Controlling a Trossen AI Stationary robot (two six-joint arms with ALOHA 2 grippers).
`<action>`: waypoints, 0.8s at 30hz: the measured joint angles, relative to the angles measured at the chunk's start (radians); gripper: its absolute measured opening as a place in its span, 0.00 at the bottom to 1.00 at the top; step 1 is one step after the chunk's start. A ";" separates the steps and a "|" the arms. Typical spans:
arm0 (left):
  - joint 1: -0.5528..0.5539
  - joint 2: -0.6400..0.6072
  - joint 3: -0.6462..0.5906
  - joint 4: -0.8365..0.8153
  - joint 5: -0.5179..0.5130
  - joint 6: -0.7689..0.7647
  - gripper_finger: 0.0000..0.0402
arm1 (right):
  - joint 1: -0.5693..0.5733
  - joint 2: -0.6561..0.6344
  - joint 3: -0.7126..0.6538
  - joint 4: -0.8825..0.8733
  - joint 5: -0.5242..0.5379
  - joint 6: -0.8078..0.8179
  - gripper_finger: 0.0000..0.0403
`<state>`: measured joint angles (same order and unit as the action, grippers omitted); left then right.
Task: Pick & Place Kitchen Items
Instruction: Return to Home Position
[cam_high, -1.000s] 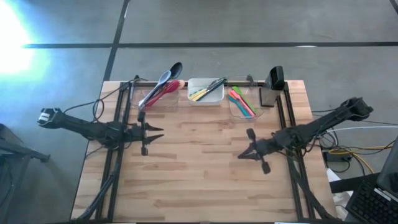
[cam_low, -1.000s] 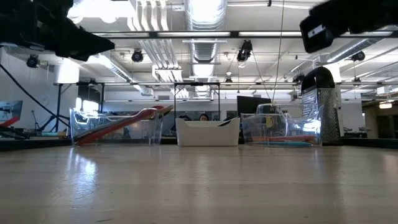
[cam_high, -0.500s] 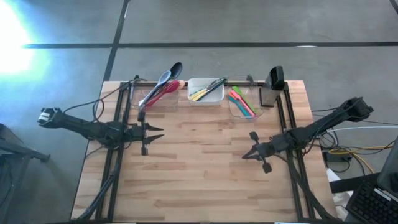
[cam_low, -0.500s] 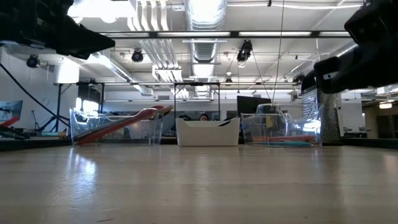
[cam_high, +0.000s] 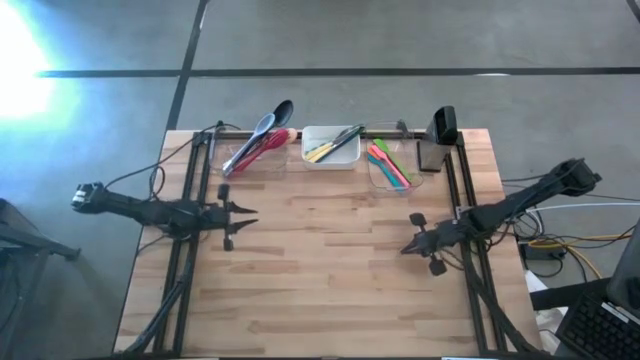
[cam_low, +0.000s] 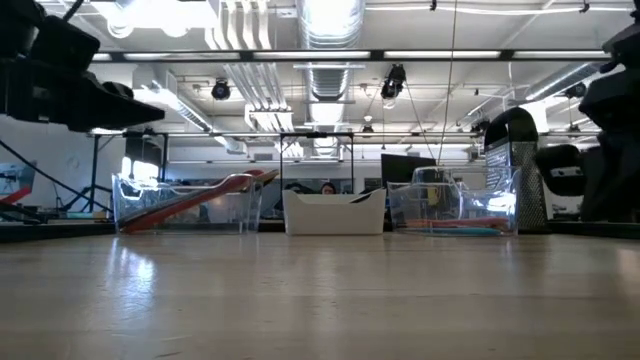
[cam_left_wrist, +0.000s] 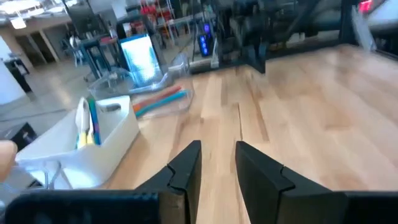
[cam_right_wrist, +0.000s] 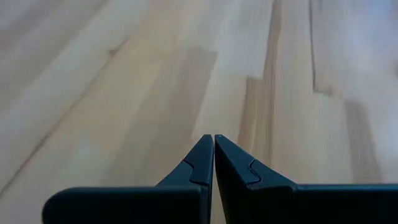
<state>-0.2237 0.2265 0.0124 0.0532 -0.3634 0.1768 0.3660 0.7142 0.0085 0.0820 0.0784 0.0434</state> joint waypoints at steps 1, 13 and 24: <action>0.003 -0.007 -0.003 0.012 0.003 0.000 0.25 | 0.000 -0.019 0.000 -0.026 0.001 0.001 0.02; 0.009 -0.225 -0.004 0.008 0.010 0.002 0.25 | -0.110 -0.314 0.000 -0.032 0.001 0.006 0.02; 0.010 -0.225 -0.005 0.008 0.008 0.003 0.25 | -0.300 -0.577 0.000 -0.034 0.002 0.006 0.02</action>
<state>-0.2138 0.0010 0.0078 0.0617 -0.3550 0.1799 0.0661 0.1376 0.0086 0.0478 0.0804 0.0498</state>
